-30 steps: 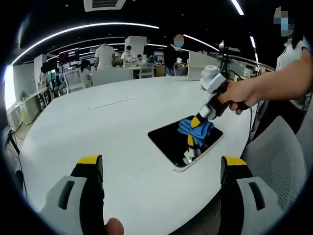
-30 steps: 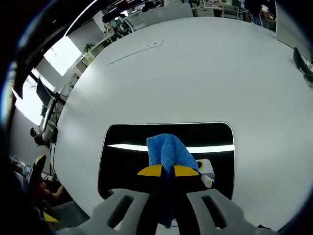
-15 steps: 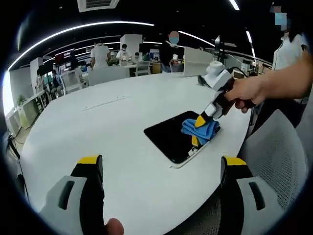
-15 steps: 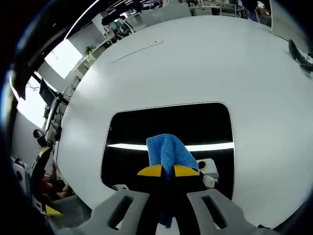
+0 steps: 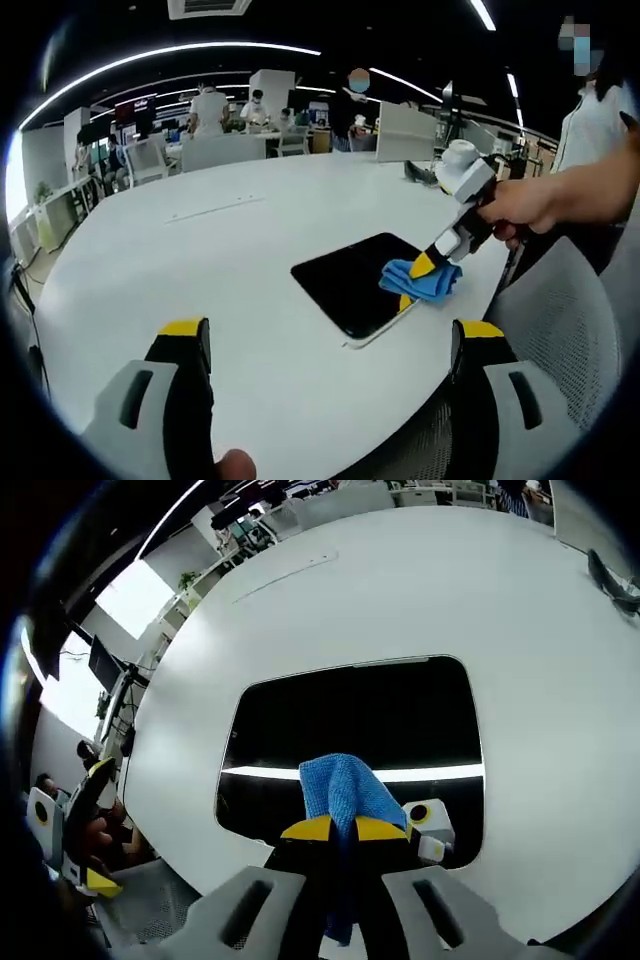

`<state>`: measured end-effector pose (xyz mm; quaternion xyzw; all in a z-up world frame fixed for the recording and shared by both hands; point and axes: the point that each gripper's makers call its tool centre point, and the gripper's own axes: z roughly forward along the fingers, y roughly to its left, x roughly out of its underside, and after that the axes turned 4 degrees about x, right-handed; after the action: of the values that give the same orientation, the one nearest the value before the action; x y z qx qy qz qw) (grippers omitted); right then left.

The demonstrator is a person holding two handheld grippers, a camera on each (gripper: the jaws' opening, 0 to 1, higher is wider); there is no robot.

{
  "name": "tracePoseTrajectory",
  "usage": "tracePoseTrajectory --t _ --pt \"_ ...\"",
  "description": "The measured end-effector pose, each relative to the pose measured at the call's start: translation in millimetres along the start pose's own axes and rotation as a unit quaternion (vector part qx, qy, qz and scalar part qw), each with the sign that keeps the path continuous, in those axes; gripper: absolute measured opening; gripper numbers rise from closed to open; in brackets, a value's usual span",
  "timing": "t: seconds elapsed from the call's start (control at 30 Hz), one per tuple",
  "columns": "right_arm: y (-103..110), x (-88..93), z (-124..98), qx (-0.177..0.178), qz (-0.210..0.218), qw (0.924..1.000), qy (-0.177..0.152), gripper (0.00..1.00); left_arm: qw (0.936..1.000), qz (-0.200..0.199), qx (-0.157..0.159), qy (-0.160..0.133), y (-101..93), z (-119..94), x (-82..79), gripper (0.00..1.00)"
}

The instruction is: Wipe the mirror surface with the cleaning cloth until all visible marks leave the cleaned area.

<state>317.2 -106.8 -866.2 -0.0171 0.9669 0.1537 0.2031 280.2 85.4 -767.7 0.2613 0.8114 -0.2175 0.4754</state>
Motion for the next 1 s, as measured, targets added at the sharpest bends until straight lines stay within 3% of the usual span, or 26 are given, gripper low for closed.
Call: tracePoseTrajectory --t 1.0 --pt "-4.9 3.1 -3.1 -0.003 -0.008 1.0 0.0 0.01 1.0 -0.002 -0.005 -0.007 1.4 -0.5 -1.5 0.99"
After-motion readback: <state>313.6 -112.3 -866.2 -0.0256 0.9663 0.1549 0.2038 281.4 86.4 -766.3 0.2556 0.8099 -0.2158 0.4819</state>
